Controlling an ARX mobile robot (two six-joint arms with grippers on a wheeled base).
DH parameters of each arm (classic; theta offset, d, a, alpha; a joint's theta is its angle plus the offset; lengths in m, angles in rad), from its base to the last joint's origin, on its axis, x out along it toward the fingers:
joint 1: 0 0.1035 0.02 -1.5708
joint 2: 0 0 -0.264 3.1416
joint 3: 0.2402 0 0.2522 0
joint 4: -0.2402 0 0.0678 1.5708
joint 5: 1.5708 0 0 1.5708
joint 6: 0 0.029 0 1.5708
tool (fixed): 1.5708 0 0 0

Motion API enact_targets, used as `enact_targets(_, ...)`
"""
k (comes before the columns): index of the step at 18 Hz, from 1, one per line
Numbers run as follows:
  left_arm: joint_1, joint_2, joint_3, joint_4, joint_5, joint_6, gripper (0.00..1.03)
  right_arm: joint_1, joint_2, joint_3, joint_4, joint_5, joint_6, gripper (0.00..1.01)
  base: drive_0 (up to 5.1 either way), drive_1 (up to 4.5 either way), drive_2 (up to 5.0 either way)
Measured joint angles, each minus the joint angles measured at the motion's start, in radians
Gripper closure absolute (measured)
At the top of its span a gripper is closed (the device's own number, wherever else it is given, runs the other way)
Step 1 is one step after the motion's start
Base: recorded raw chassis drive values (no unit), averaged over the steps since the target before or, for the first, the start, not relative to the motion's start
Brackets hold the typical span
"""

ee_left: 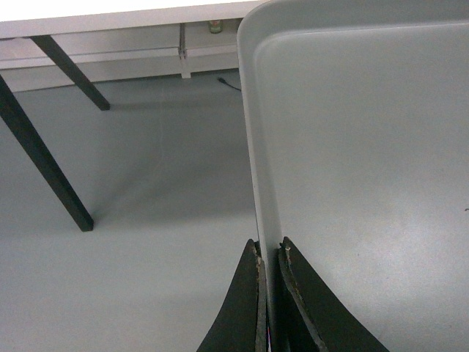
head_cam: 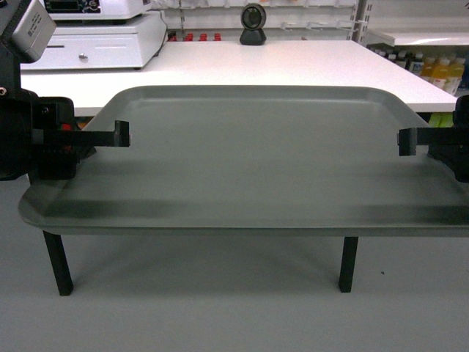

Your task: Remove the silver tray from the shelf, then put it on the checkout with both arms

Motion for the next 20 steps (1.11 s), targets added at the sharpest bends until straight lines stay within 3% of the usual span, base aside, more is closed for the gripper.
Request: enact_targets(20, 0.000, 0.002, 0.000, -0.005, 0.001, 0.000, 0.99, 0.000, 0.002, 0.000, -0.003, -0.001, 0.000, 0.98, 0.0, 4.29, -4.3)
